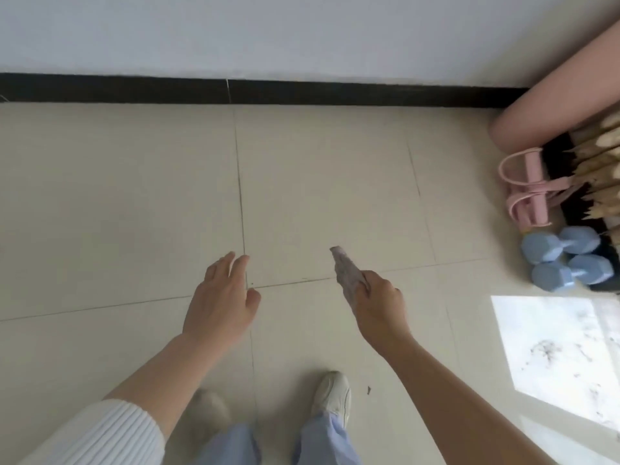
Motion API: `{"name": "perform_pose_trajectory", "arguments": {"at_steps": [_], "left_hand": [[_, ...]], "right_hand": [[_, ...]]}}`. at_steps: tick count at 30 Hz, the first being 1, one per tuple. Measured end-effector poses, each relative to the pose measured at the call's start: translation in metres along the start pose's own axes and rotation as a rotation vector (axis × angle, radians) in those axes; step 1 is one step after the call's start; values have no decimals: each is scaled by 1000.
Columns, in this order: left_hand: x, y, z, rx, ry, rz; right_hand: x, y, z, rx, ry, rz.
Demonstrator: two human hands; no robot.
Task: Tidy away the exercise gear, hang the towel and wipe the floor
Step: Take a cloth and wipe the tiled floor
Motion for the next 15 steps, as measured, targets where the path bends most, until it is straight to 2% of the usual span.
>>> {"name": "perform_pose_trajectory", "arguments": {"at_steps": [5, 10, 12, 15], "left_hand": [[-54, -61, 129, 27, 36, -102], [-87, -142, 209, 74, 15, -111], [-96, -179, 218, 143, 8, -47], [-96, -229, 210, 260, -134, 157]], "right_hand": [[45, -84, 113, -122, -136, -1], [36, -180, 176, -138, -270, -70], [31, -217, 188, -94, -405, -72], [42, -263, 200, -1, -551, -53]]}}
Point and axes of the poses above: each hand's wrist, its own y-axis away from the middle knuckle, its own z-axis out of the palm, x = y × z, the point moved 7 cm from there along -y, towards the middle knuckle, and after that the axes turned 3 degrees about x, right-handed, at the moved point
